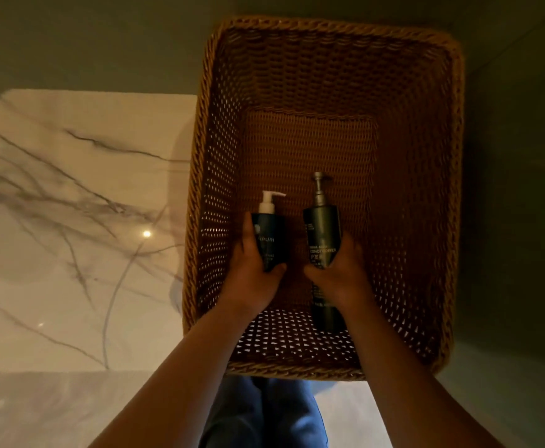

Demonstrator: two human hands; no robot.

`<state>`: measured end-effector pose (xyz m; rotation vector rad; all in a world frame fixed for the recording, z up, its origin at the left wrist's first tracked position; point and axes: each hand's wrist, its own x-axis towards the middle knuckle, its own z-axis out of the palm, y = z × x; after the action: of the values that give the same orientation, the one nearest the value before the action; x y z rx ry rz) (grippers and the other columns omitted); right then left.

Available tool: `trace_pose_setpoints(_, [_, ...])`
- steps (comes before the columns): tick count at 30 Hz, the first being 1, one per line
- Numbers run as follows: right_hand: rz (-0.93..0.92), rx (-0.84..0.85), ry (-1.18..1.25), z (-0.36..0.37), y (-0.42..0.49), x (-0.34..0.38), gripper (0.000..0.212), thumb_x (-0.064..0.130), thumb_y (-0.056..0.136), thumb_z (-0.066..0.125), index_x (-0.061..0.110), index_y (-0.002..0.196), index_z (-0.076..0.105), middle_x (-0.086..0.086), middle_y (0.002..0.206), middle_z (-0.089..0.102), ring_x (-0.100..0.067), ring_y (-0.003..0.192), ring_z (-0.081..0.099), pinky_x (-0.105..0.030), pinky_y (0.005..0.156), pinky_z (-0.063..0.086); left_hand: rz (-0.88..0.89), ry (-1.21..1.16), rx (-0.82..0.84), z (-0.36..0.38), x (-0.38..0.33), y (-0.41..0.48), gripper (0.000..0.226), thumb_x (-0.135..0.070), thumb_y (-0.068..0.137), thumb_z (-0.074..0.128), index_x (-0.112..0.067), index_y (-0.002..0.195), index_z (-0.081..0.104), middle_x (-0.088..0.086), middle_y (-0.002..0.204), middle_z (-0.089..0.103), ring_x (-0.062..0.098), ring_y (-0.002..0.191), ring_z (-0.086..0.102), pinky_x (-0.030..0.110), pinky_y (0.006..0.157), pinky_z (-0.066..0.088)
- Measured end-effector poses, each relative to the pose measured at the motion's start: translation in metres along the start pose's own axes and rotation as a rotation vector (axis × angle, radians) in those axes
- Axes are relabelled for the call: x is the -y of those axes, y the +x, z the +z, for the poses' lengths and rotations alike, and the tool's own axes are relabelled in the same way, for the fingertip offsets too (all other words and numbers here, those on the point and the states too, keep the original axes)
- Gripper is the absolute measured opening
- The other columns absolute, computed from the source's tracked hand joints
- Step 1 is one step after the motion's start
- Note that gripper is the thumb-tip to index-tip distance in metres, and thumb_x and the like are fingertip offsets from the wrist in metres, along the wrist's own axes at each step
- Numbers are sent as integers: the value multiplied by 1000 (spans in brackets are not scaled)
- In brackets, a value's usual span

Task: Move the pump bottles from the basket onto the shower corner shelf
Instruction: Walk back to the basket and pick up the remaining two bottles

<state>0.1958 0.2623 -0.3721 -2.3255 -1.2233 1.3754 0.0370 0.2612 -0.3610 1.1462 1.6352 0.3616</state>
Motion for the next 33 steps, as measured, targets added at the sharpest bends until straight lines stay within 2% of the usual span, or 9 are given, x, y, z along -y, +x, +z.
trace_pose_setpoints(8, [-188,5,154,-71,-78,56,74,19,62,78,24,127,43,-9,113,52,-24,96,57,-47,79,54,100,-209,-45,-47,-69,-76,107,-16,79,70,-52,141,-8,-2,145,32,16,128,38,50,100,41])
trace_pose_setpoints(10, [-250,15,195,-90,-104,68,70,18,62,78,31,122,45,-6,113,52,-18,93,58,-36,70,54,171,-232,-46,-62,-85,-99,106,-15,80,70,-49,142,-8,-6,144,31,6,124,39,39,97,45])
trace_pose_setpoints(12, [-282,33,230,-106,-134,76,70,16,63,78,42,116,42,0,113,52,-8,90,57,-20,63,46,226,-257,-33,-77,-101,-127,104,-15,81,69,-49,141,-8,-17,135,35,-10,110,45,18,80,49])
trace_pose_setpoints(14, [-297,38,270,-119,-161,80,73,14,63,79,50,114,41,3,113,53,-6,90,58,-18,64,45,275,-329,-24,-92,-112,-155,103,-9,81,69,-50,141,-3,-21,130,37,-14,105,49,11,67,50])
trace_pose_setpoints(19, [-279,16,326,-132,-222,80,74,18,60,80,63,103,41,7,107,60,-11,93,62,-30,72,51,336,-379,18,-117,-124,-213,99,-10,81,70,-66,130,5,-37,127,41,-9,115,48,13,79,48])
trace_pose_setpoints(21, [-261,-5,349,-132,-245,82,73,22,58,80,66,102,41,9,106,61,-11,93,62,-34,75,52,349,-363,50,-126,-128,-230,100,-18,80,71,-68,131,2,-32,136,38,-5,123,43,24,94,45])
trace_pose_setpoints(23, [-252,-30,348,-130,-267,84,71,26,57,80,63,105,42,10,106,61,-11,94,63,-38,78,54,359,-342,89,-136,-131,-244,101,-25,78,73,-66,134,-1,-23,144,33,-2,127,40,32,101,40])
trace_pose_setpoints(29, [-271,-160,366,-114,-344,100,68,32,57,76,54,112,43,10,98,65,-6,87,65,-32,74,55,472,-216,189,-173,-135,-283,100,-31,78,72,-66,133,-4,-27,145,27,-11,124,36,20,96,38])
trace_pose_setpoints(33, [-280,-353,369,-82,-402,103,78,40,52,72,39,124,42,8,106,60,-8,94,61,-35,79,55,566,-146,283,-201,-130,-309,98,-34,78,72,-73,127,-5,-42,131,26,-23,111,38,13,80,39])
